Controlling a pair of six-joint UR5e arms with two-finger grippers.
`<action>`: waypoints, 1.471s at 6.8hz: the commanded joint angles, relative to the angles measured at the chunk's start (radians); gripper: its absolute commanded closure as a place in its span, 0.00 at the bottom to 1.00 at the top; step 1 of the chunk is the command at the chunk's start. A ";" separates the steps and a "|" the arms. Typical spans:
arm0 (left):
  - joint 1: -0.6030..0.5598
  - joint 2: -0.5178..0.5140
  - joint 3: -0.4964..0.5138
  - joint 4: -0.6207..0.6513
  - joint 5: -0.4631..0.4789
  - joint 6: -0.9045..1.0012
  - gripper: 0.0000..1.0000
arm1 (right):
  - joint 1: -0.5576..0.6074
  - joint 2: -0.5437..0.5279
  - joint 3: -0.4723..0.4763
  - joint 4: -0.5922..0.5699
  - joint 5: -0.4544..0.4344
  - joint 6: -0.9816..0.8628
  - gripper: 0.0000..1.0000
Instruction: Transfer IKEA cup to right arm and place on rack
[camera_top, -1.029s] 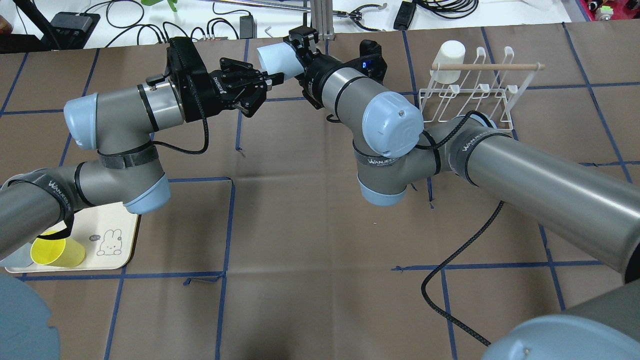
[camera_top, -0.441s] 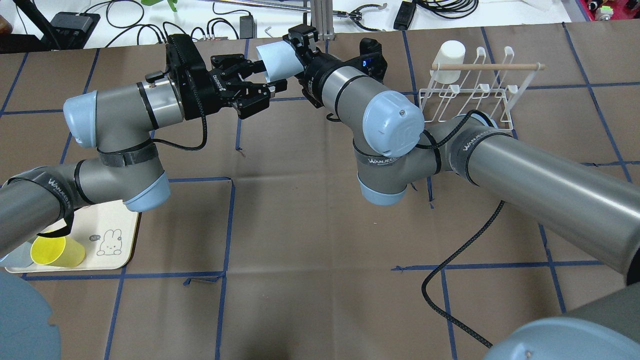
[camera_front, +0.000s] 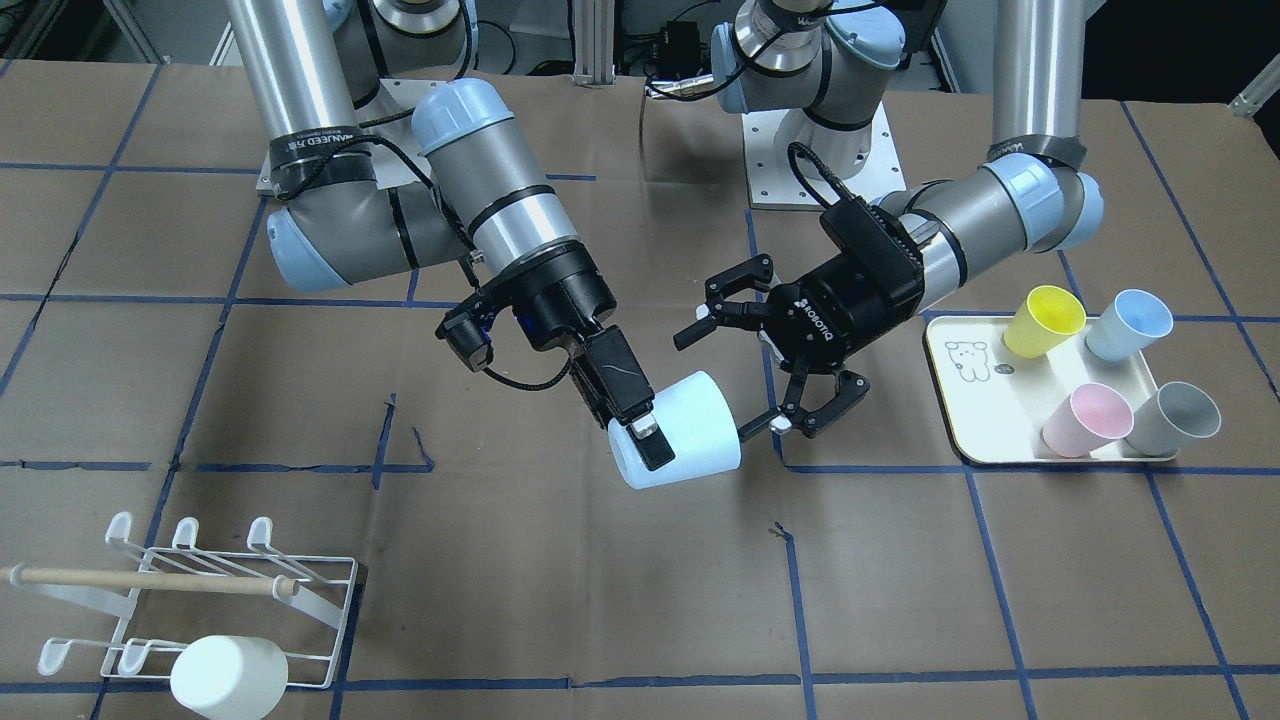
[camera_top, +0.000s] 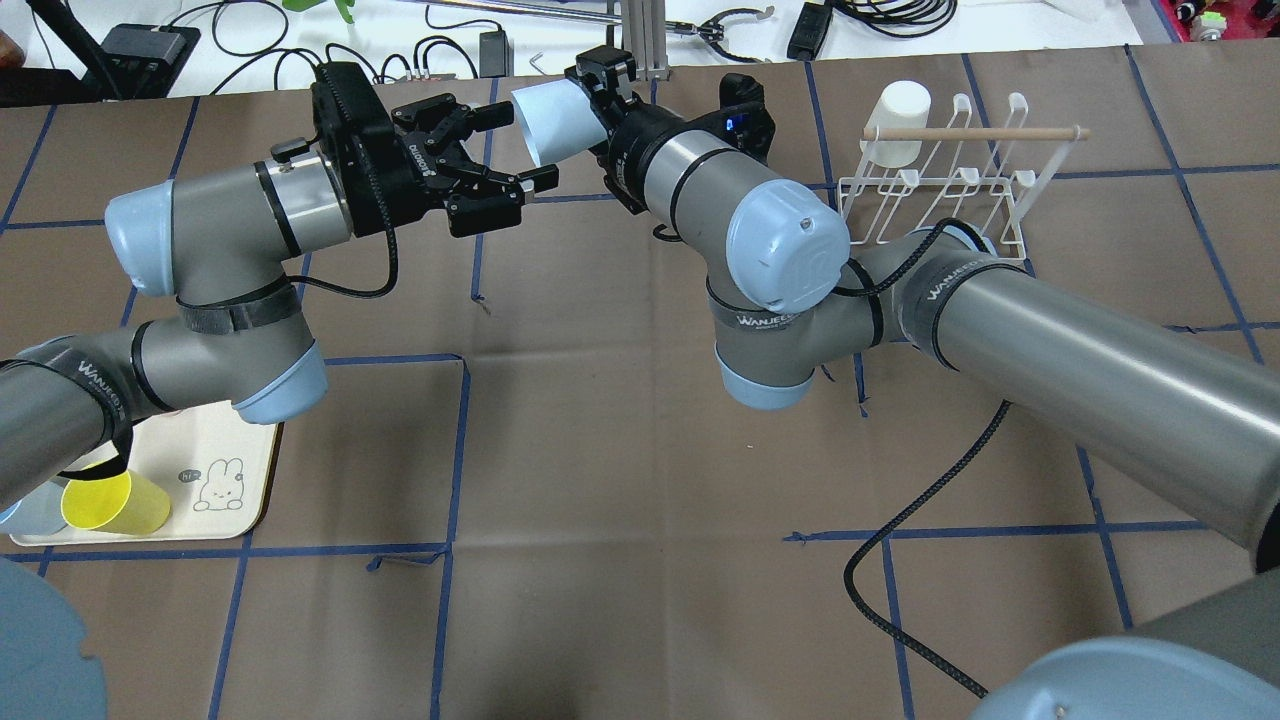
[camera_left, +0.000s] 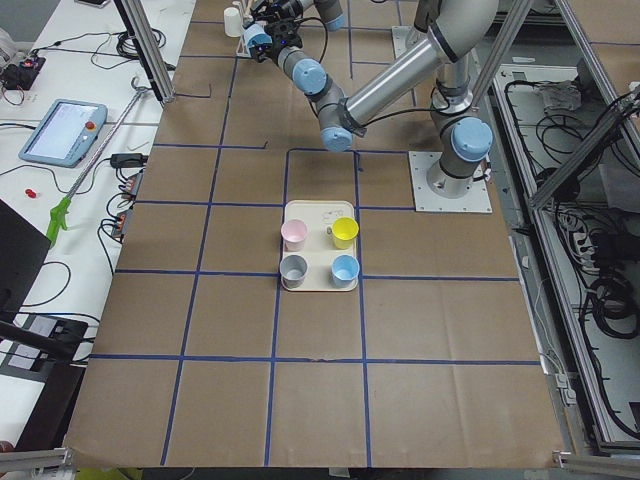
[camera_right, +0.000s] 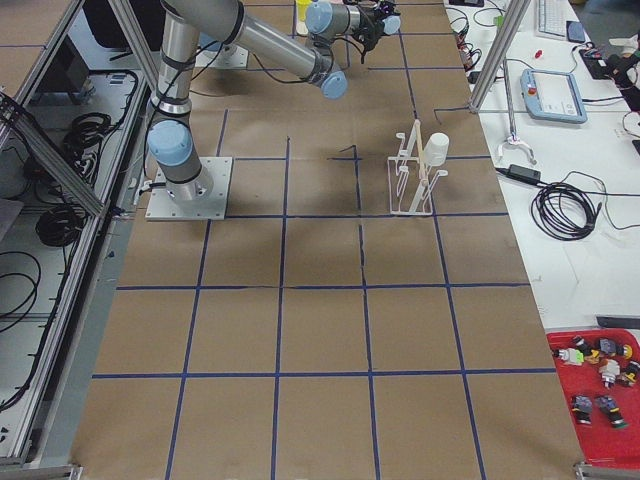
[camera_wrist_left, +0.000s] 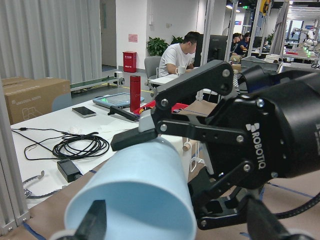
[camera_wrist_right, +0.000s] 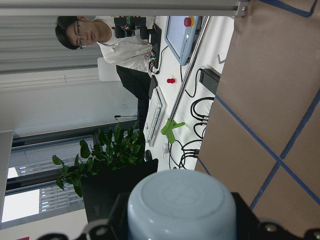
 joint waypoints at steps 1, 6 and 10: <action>0.110 0.025 -0.045 0.000 -0.043 -0.001 0.01 | -0.021 0.002 -0.021 -0.004 0.003 -0.010 0.65; 0.034 -0.006 0.197 -0.227 0.442 -0.211 0.01 | -0.310 -0.005 -0.030 -0.008 0.043 -0.539 0.78; -0.150 0.052 0.409 -0.936 1.043 -0.408 0.00 | -0.503 -0.021 -0.030 0.001 0.172 -1.199 0.89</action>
